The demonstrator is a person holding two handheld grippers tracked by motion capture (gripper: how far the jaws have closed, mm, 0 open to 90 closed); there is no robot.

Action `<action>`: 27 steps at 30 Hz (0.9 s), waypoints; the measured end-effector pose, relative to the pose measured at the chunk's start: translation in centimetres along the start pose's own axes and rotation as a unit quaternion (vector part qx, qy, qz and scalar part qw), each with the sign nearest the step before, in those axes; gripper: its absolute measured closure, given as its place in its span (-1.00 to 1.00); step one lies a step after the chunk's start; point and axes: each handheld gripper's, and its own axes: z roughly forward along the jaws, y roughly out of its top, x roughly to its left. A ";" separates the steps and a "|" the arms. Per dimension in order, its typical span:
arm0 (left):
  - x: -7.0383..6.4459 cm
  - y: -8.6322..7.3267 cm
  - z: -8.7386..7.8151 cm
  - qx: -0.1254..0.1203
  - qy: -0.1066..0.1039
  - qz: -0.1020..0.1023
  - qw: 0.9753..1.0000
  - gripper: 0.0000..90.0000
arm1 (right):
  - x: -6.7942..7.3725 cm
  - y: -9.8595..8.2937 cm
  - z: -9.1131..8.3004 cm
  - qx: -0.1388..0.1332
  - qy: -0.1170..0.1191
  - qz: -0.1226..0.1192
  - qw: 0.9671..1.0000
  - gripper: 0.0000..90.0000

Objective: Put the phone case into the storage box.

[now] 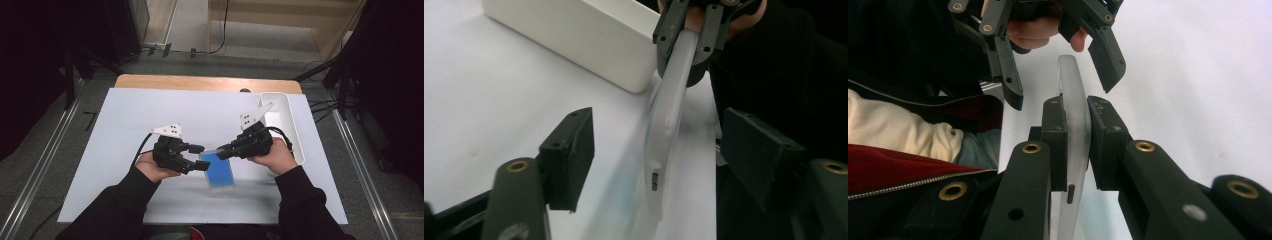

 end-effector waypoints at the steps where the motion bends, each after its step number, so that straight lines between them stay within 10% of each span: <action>1: 0.0 0.0 0.0 -0.003 -0.003 -0.001 1.000 -0.21 | 0.0 0.0 0.0 -0.001 0.002 0.001 1.000 0.72; 27: -0.3 0.2 -0.1 0.000 -0.036 0.002 0.999 0.75 | -0.2 0.0 0.2 0.000 0.048 0.021 0.999 0.72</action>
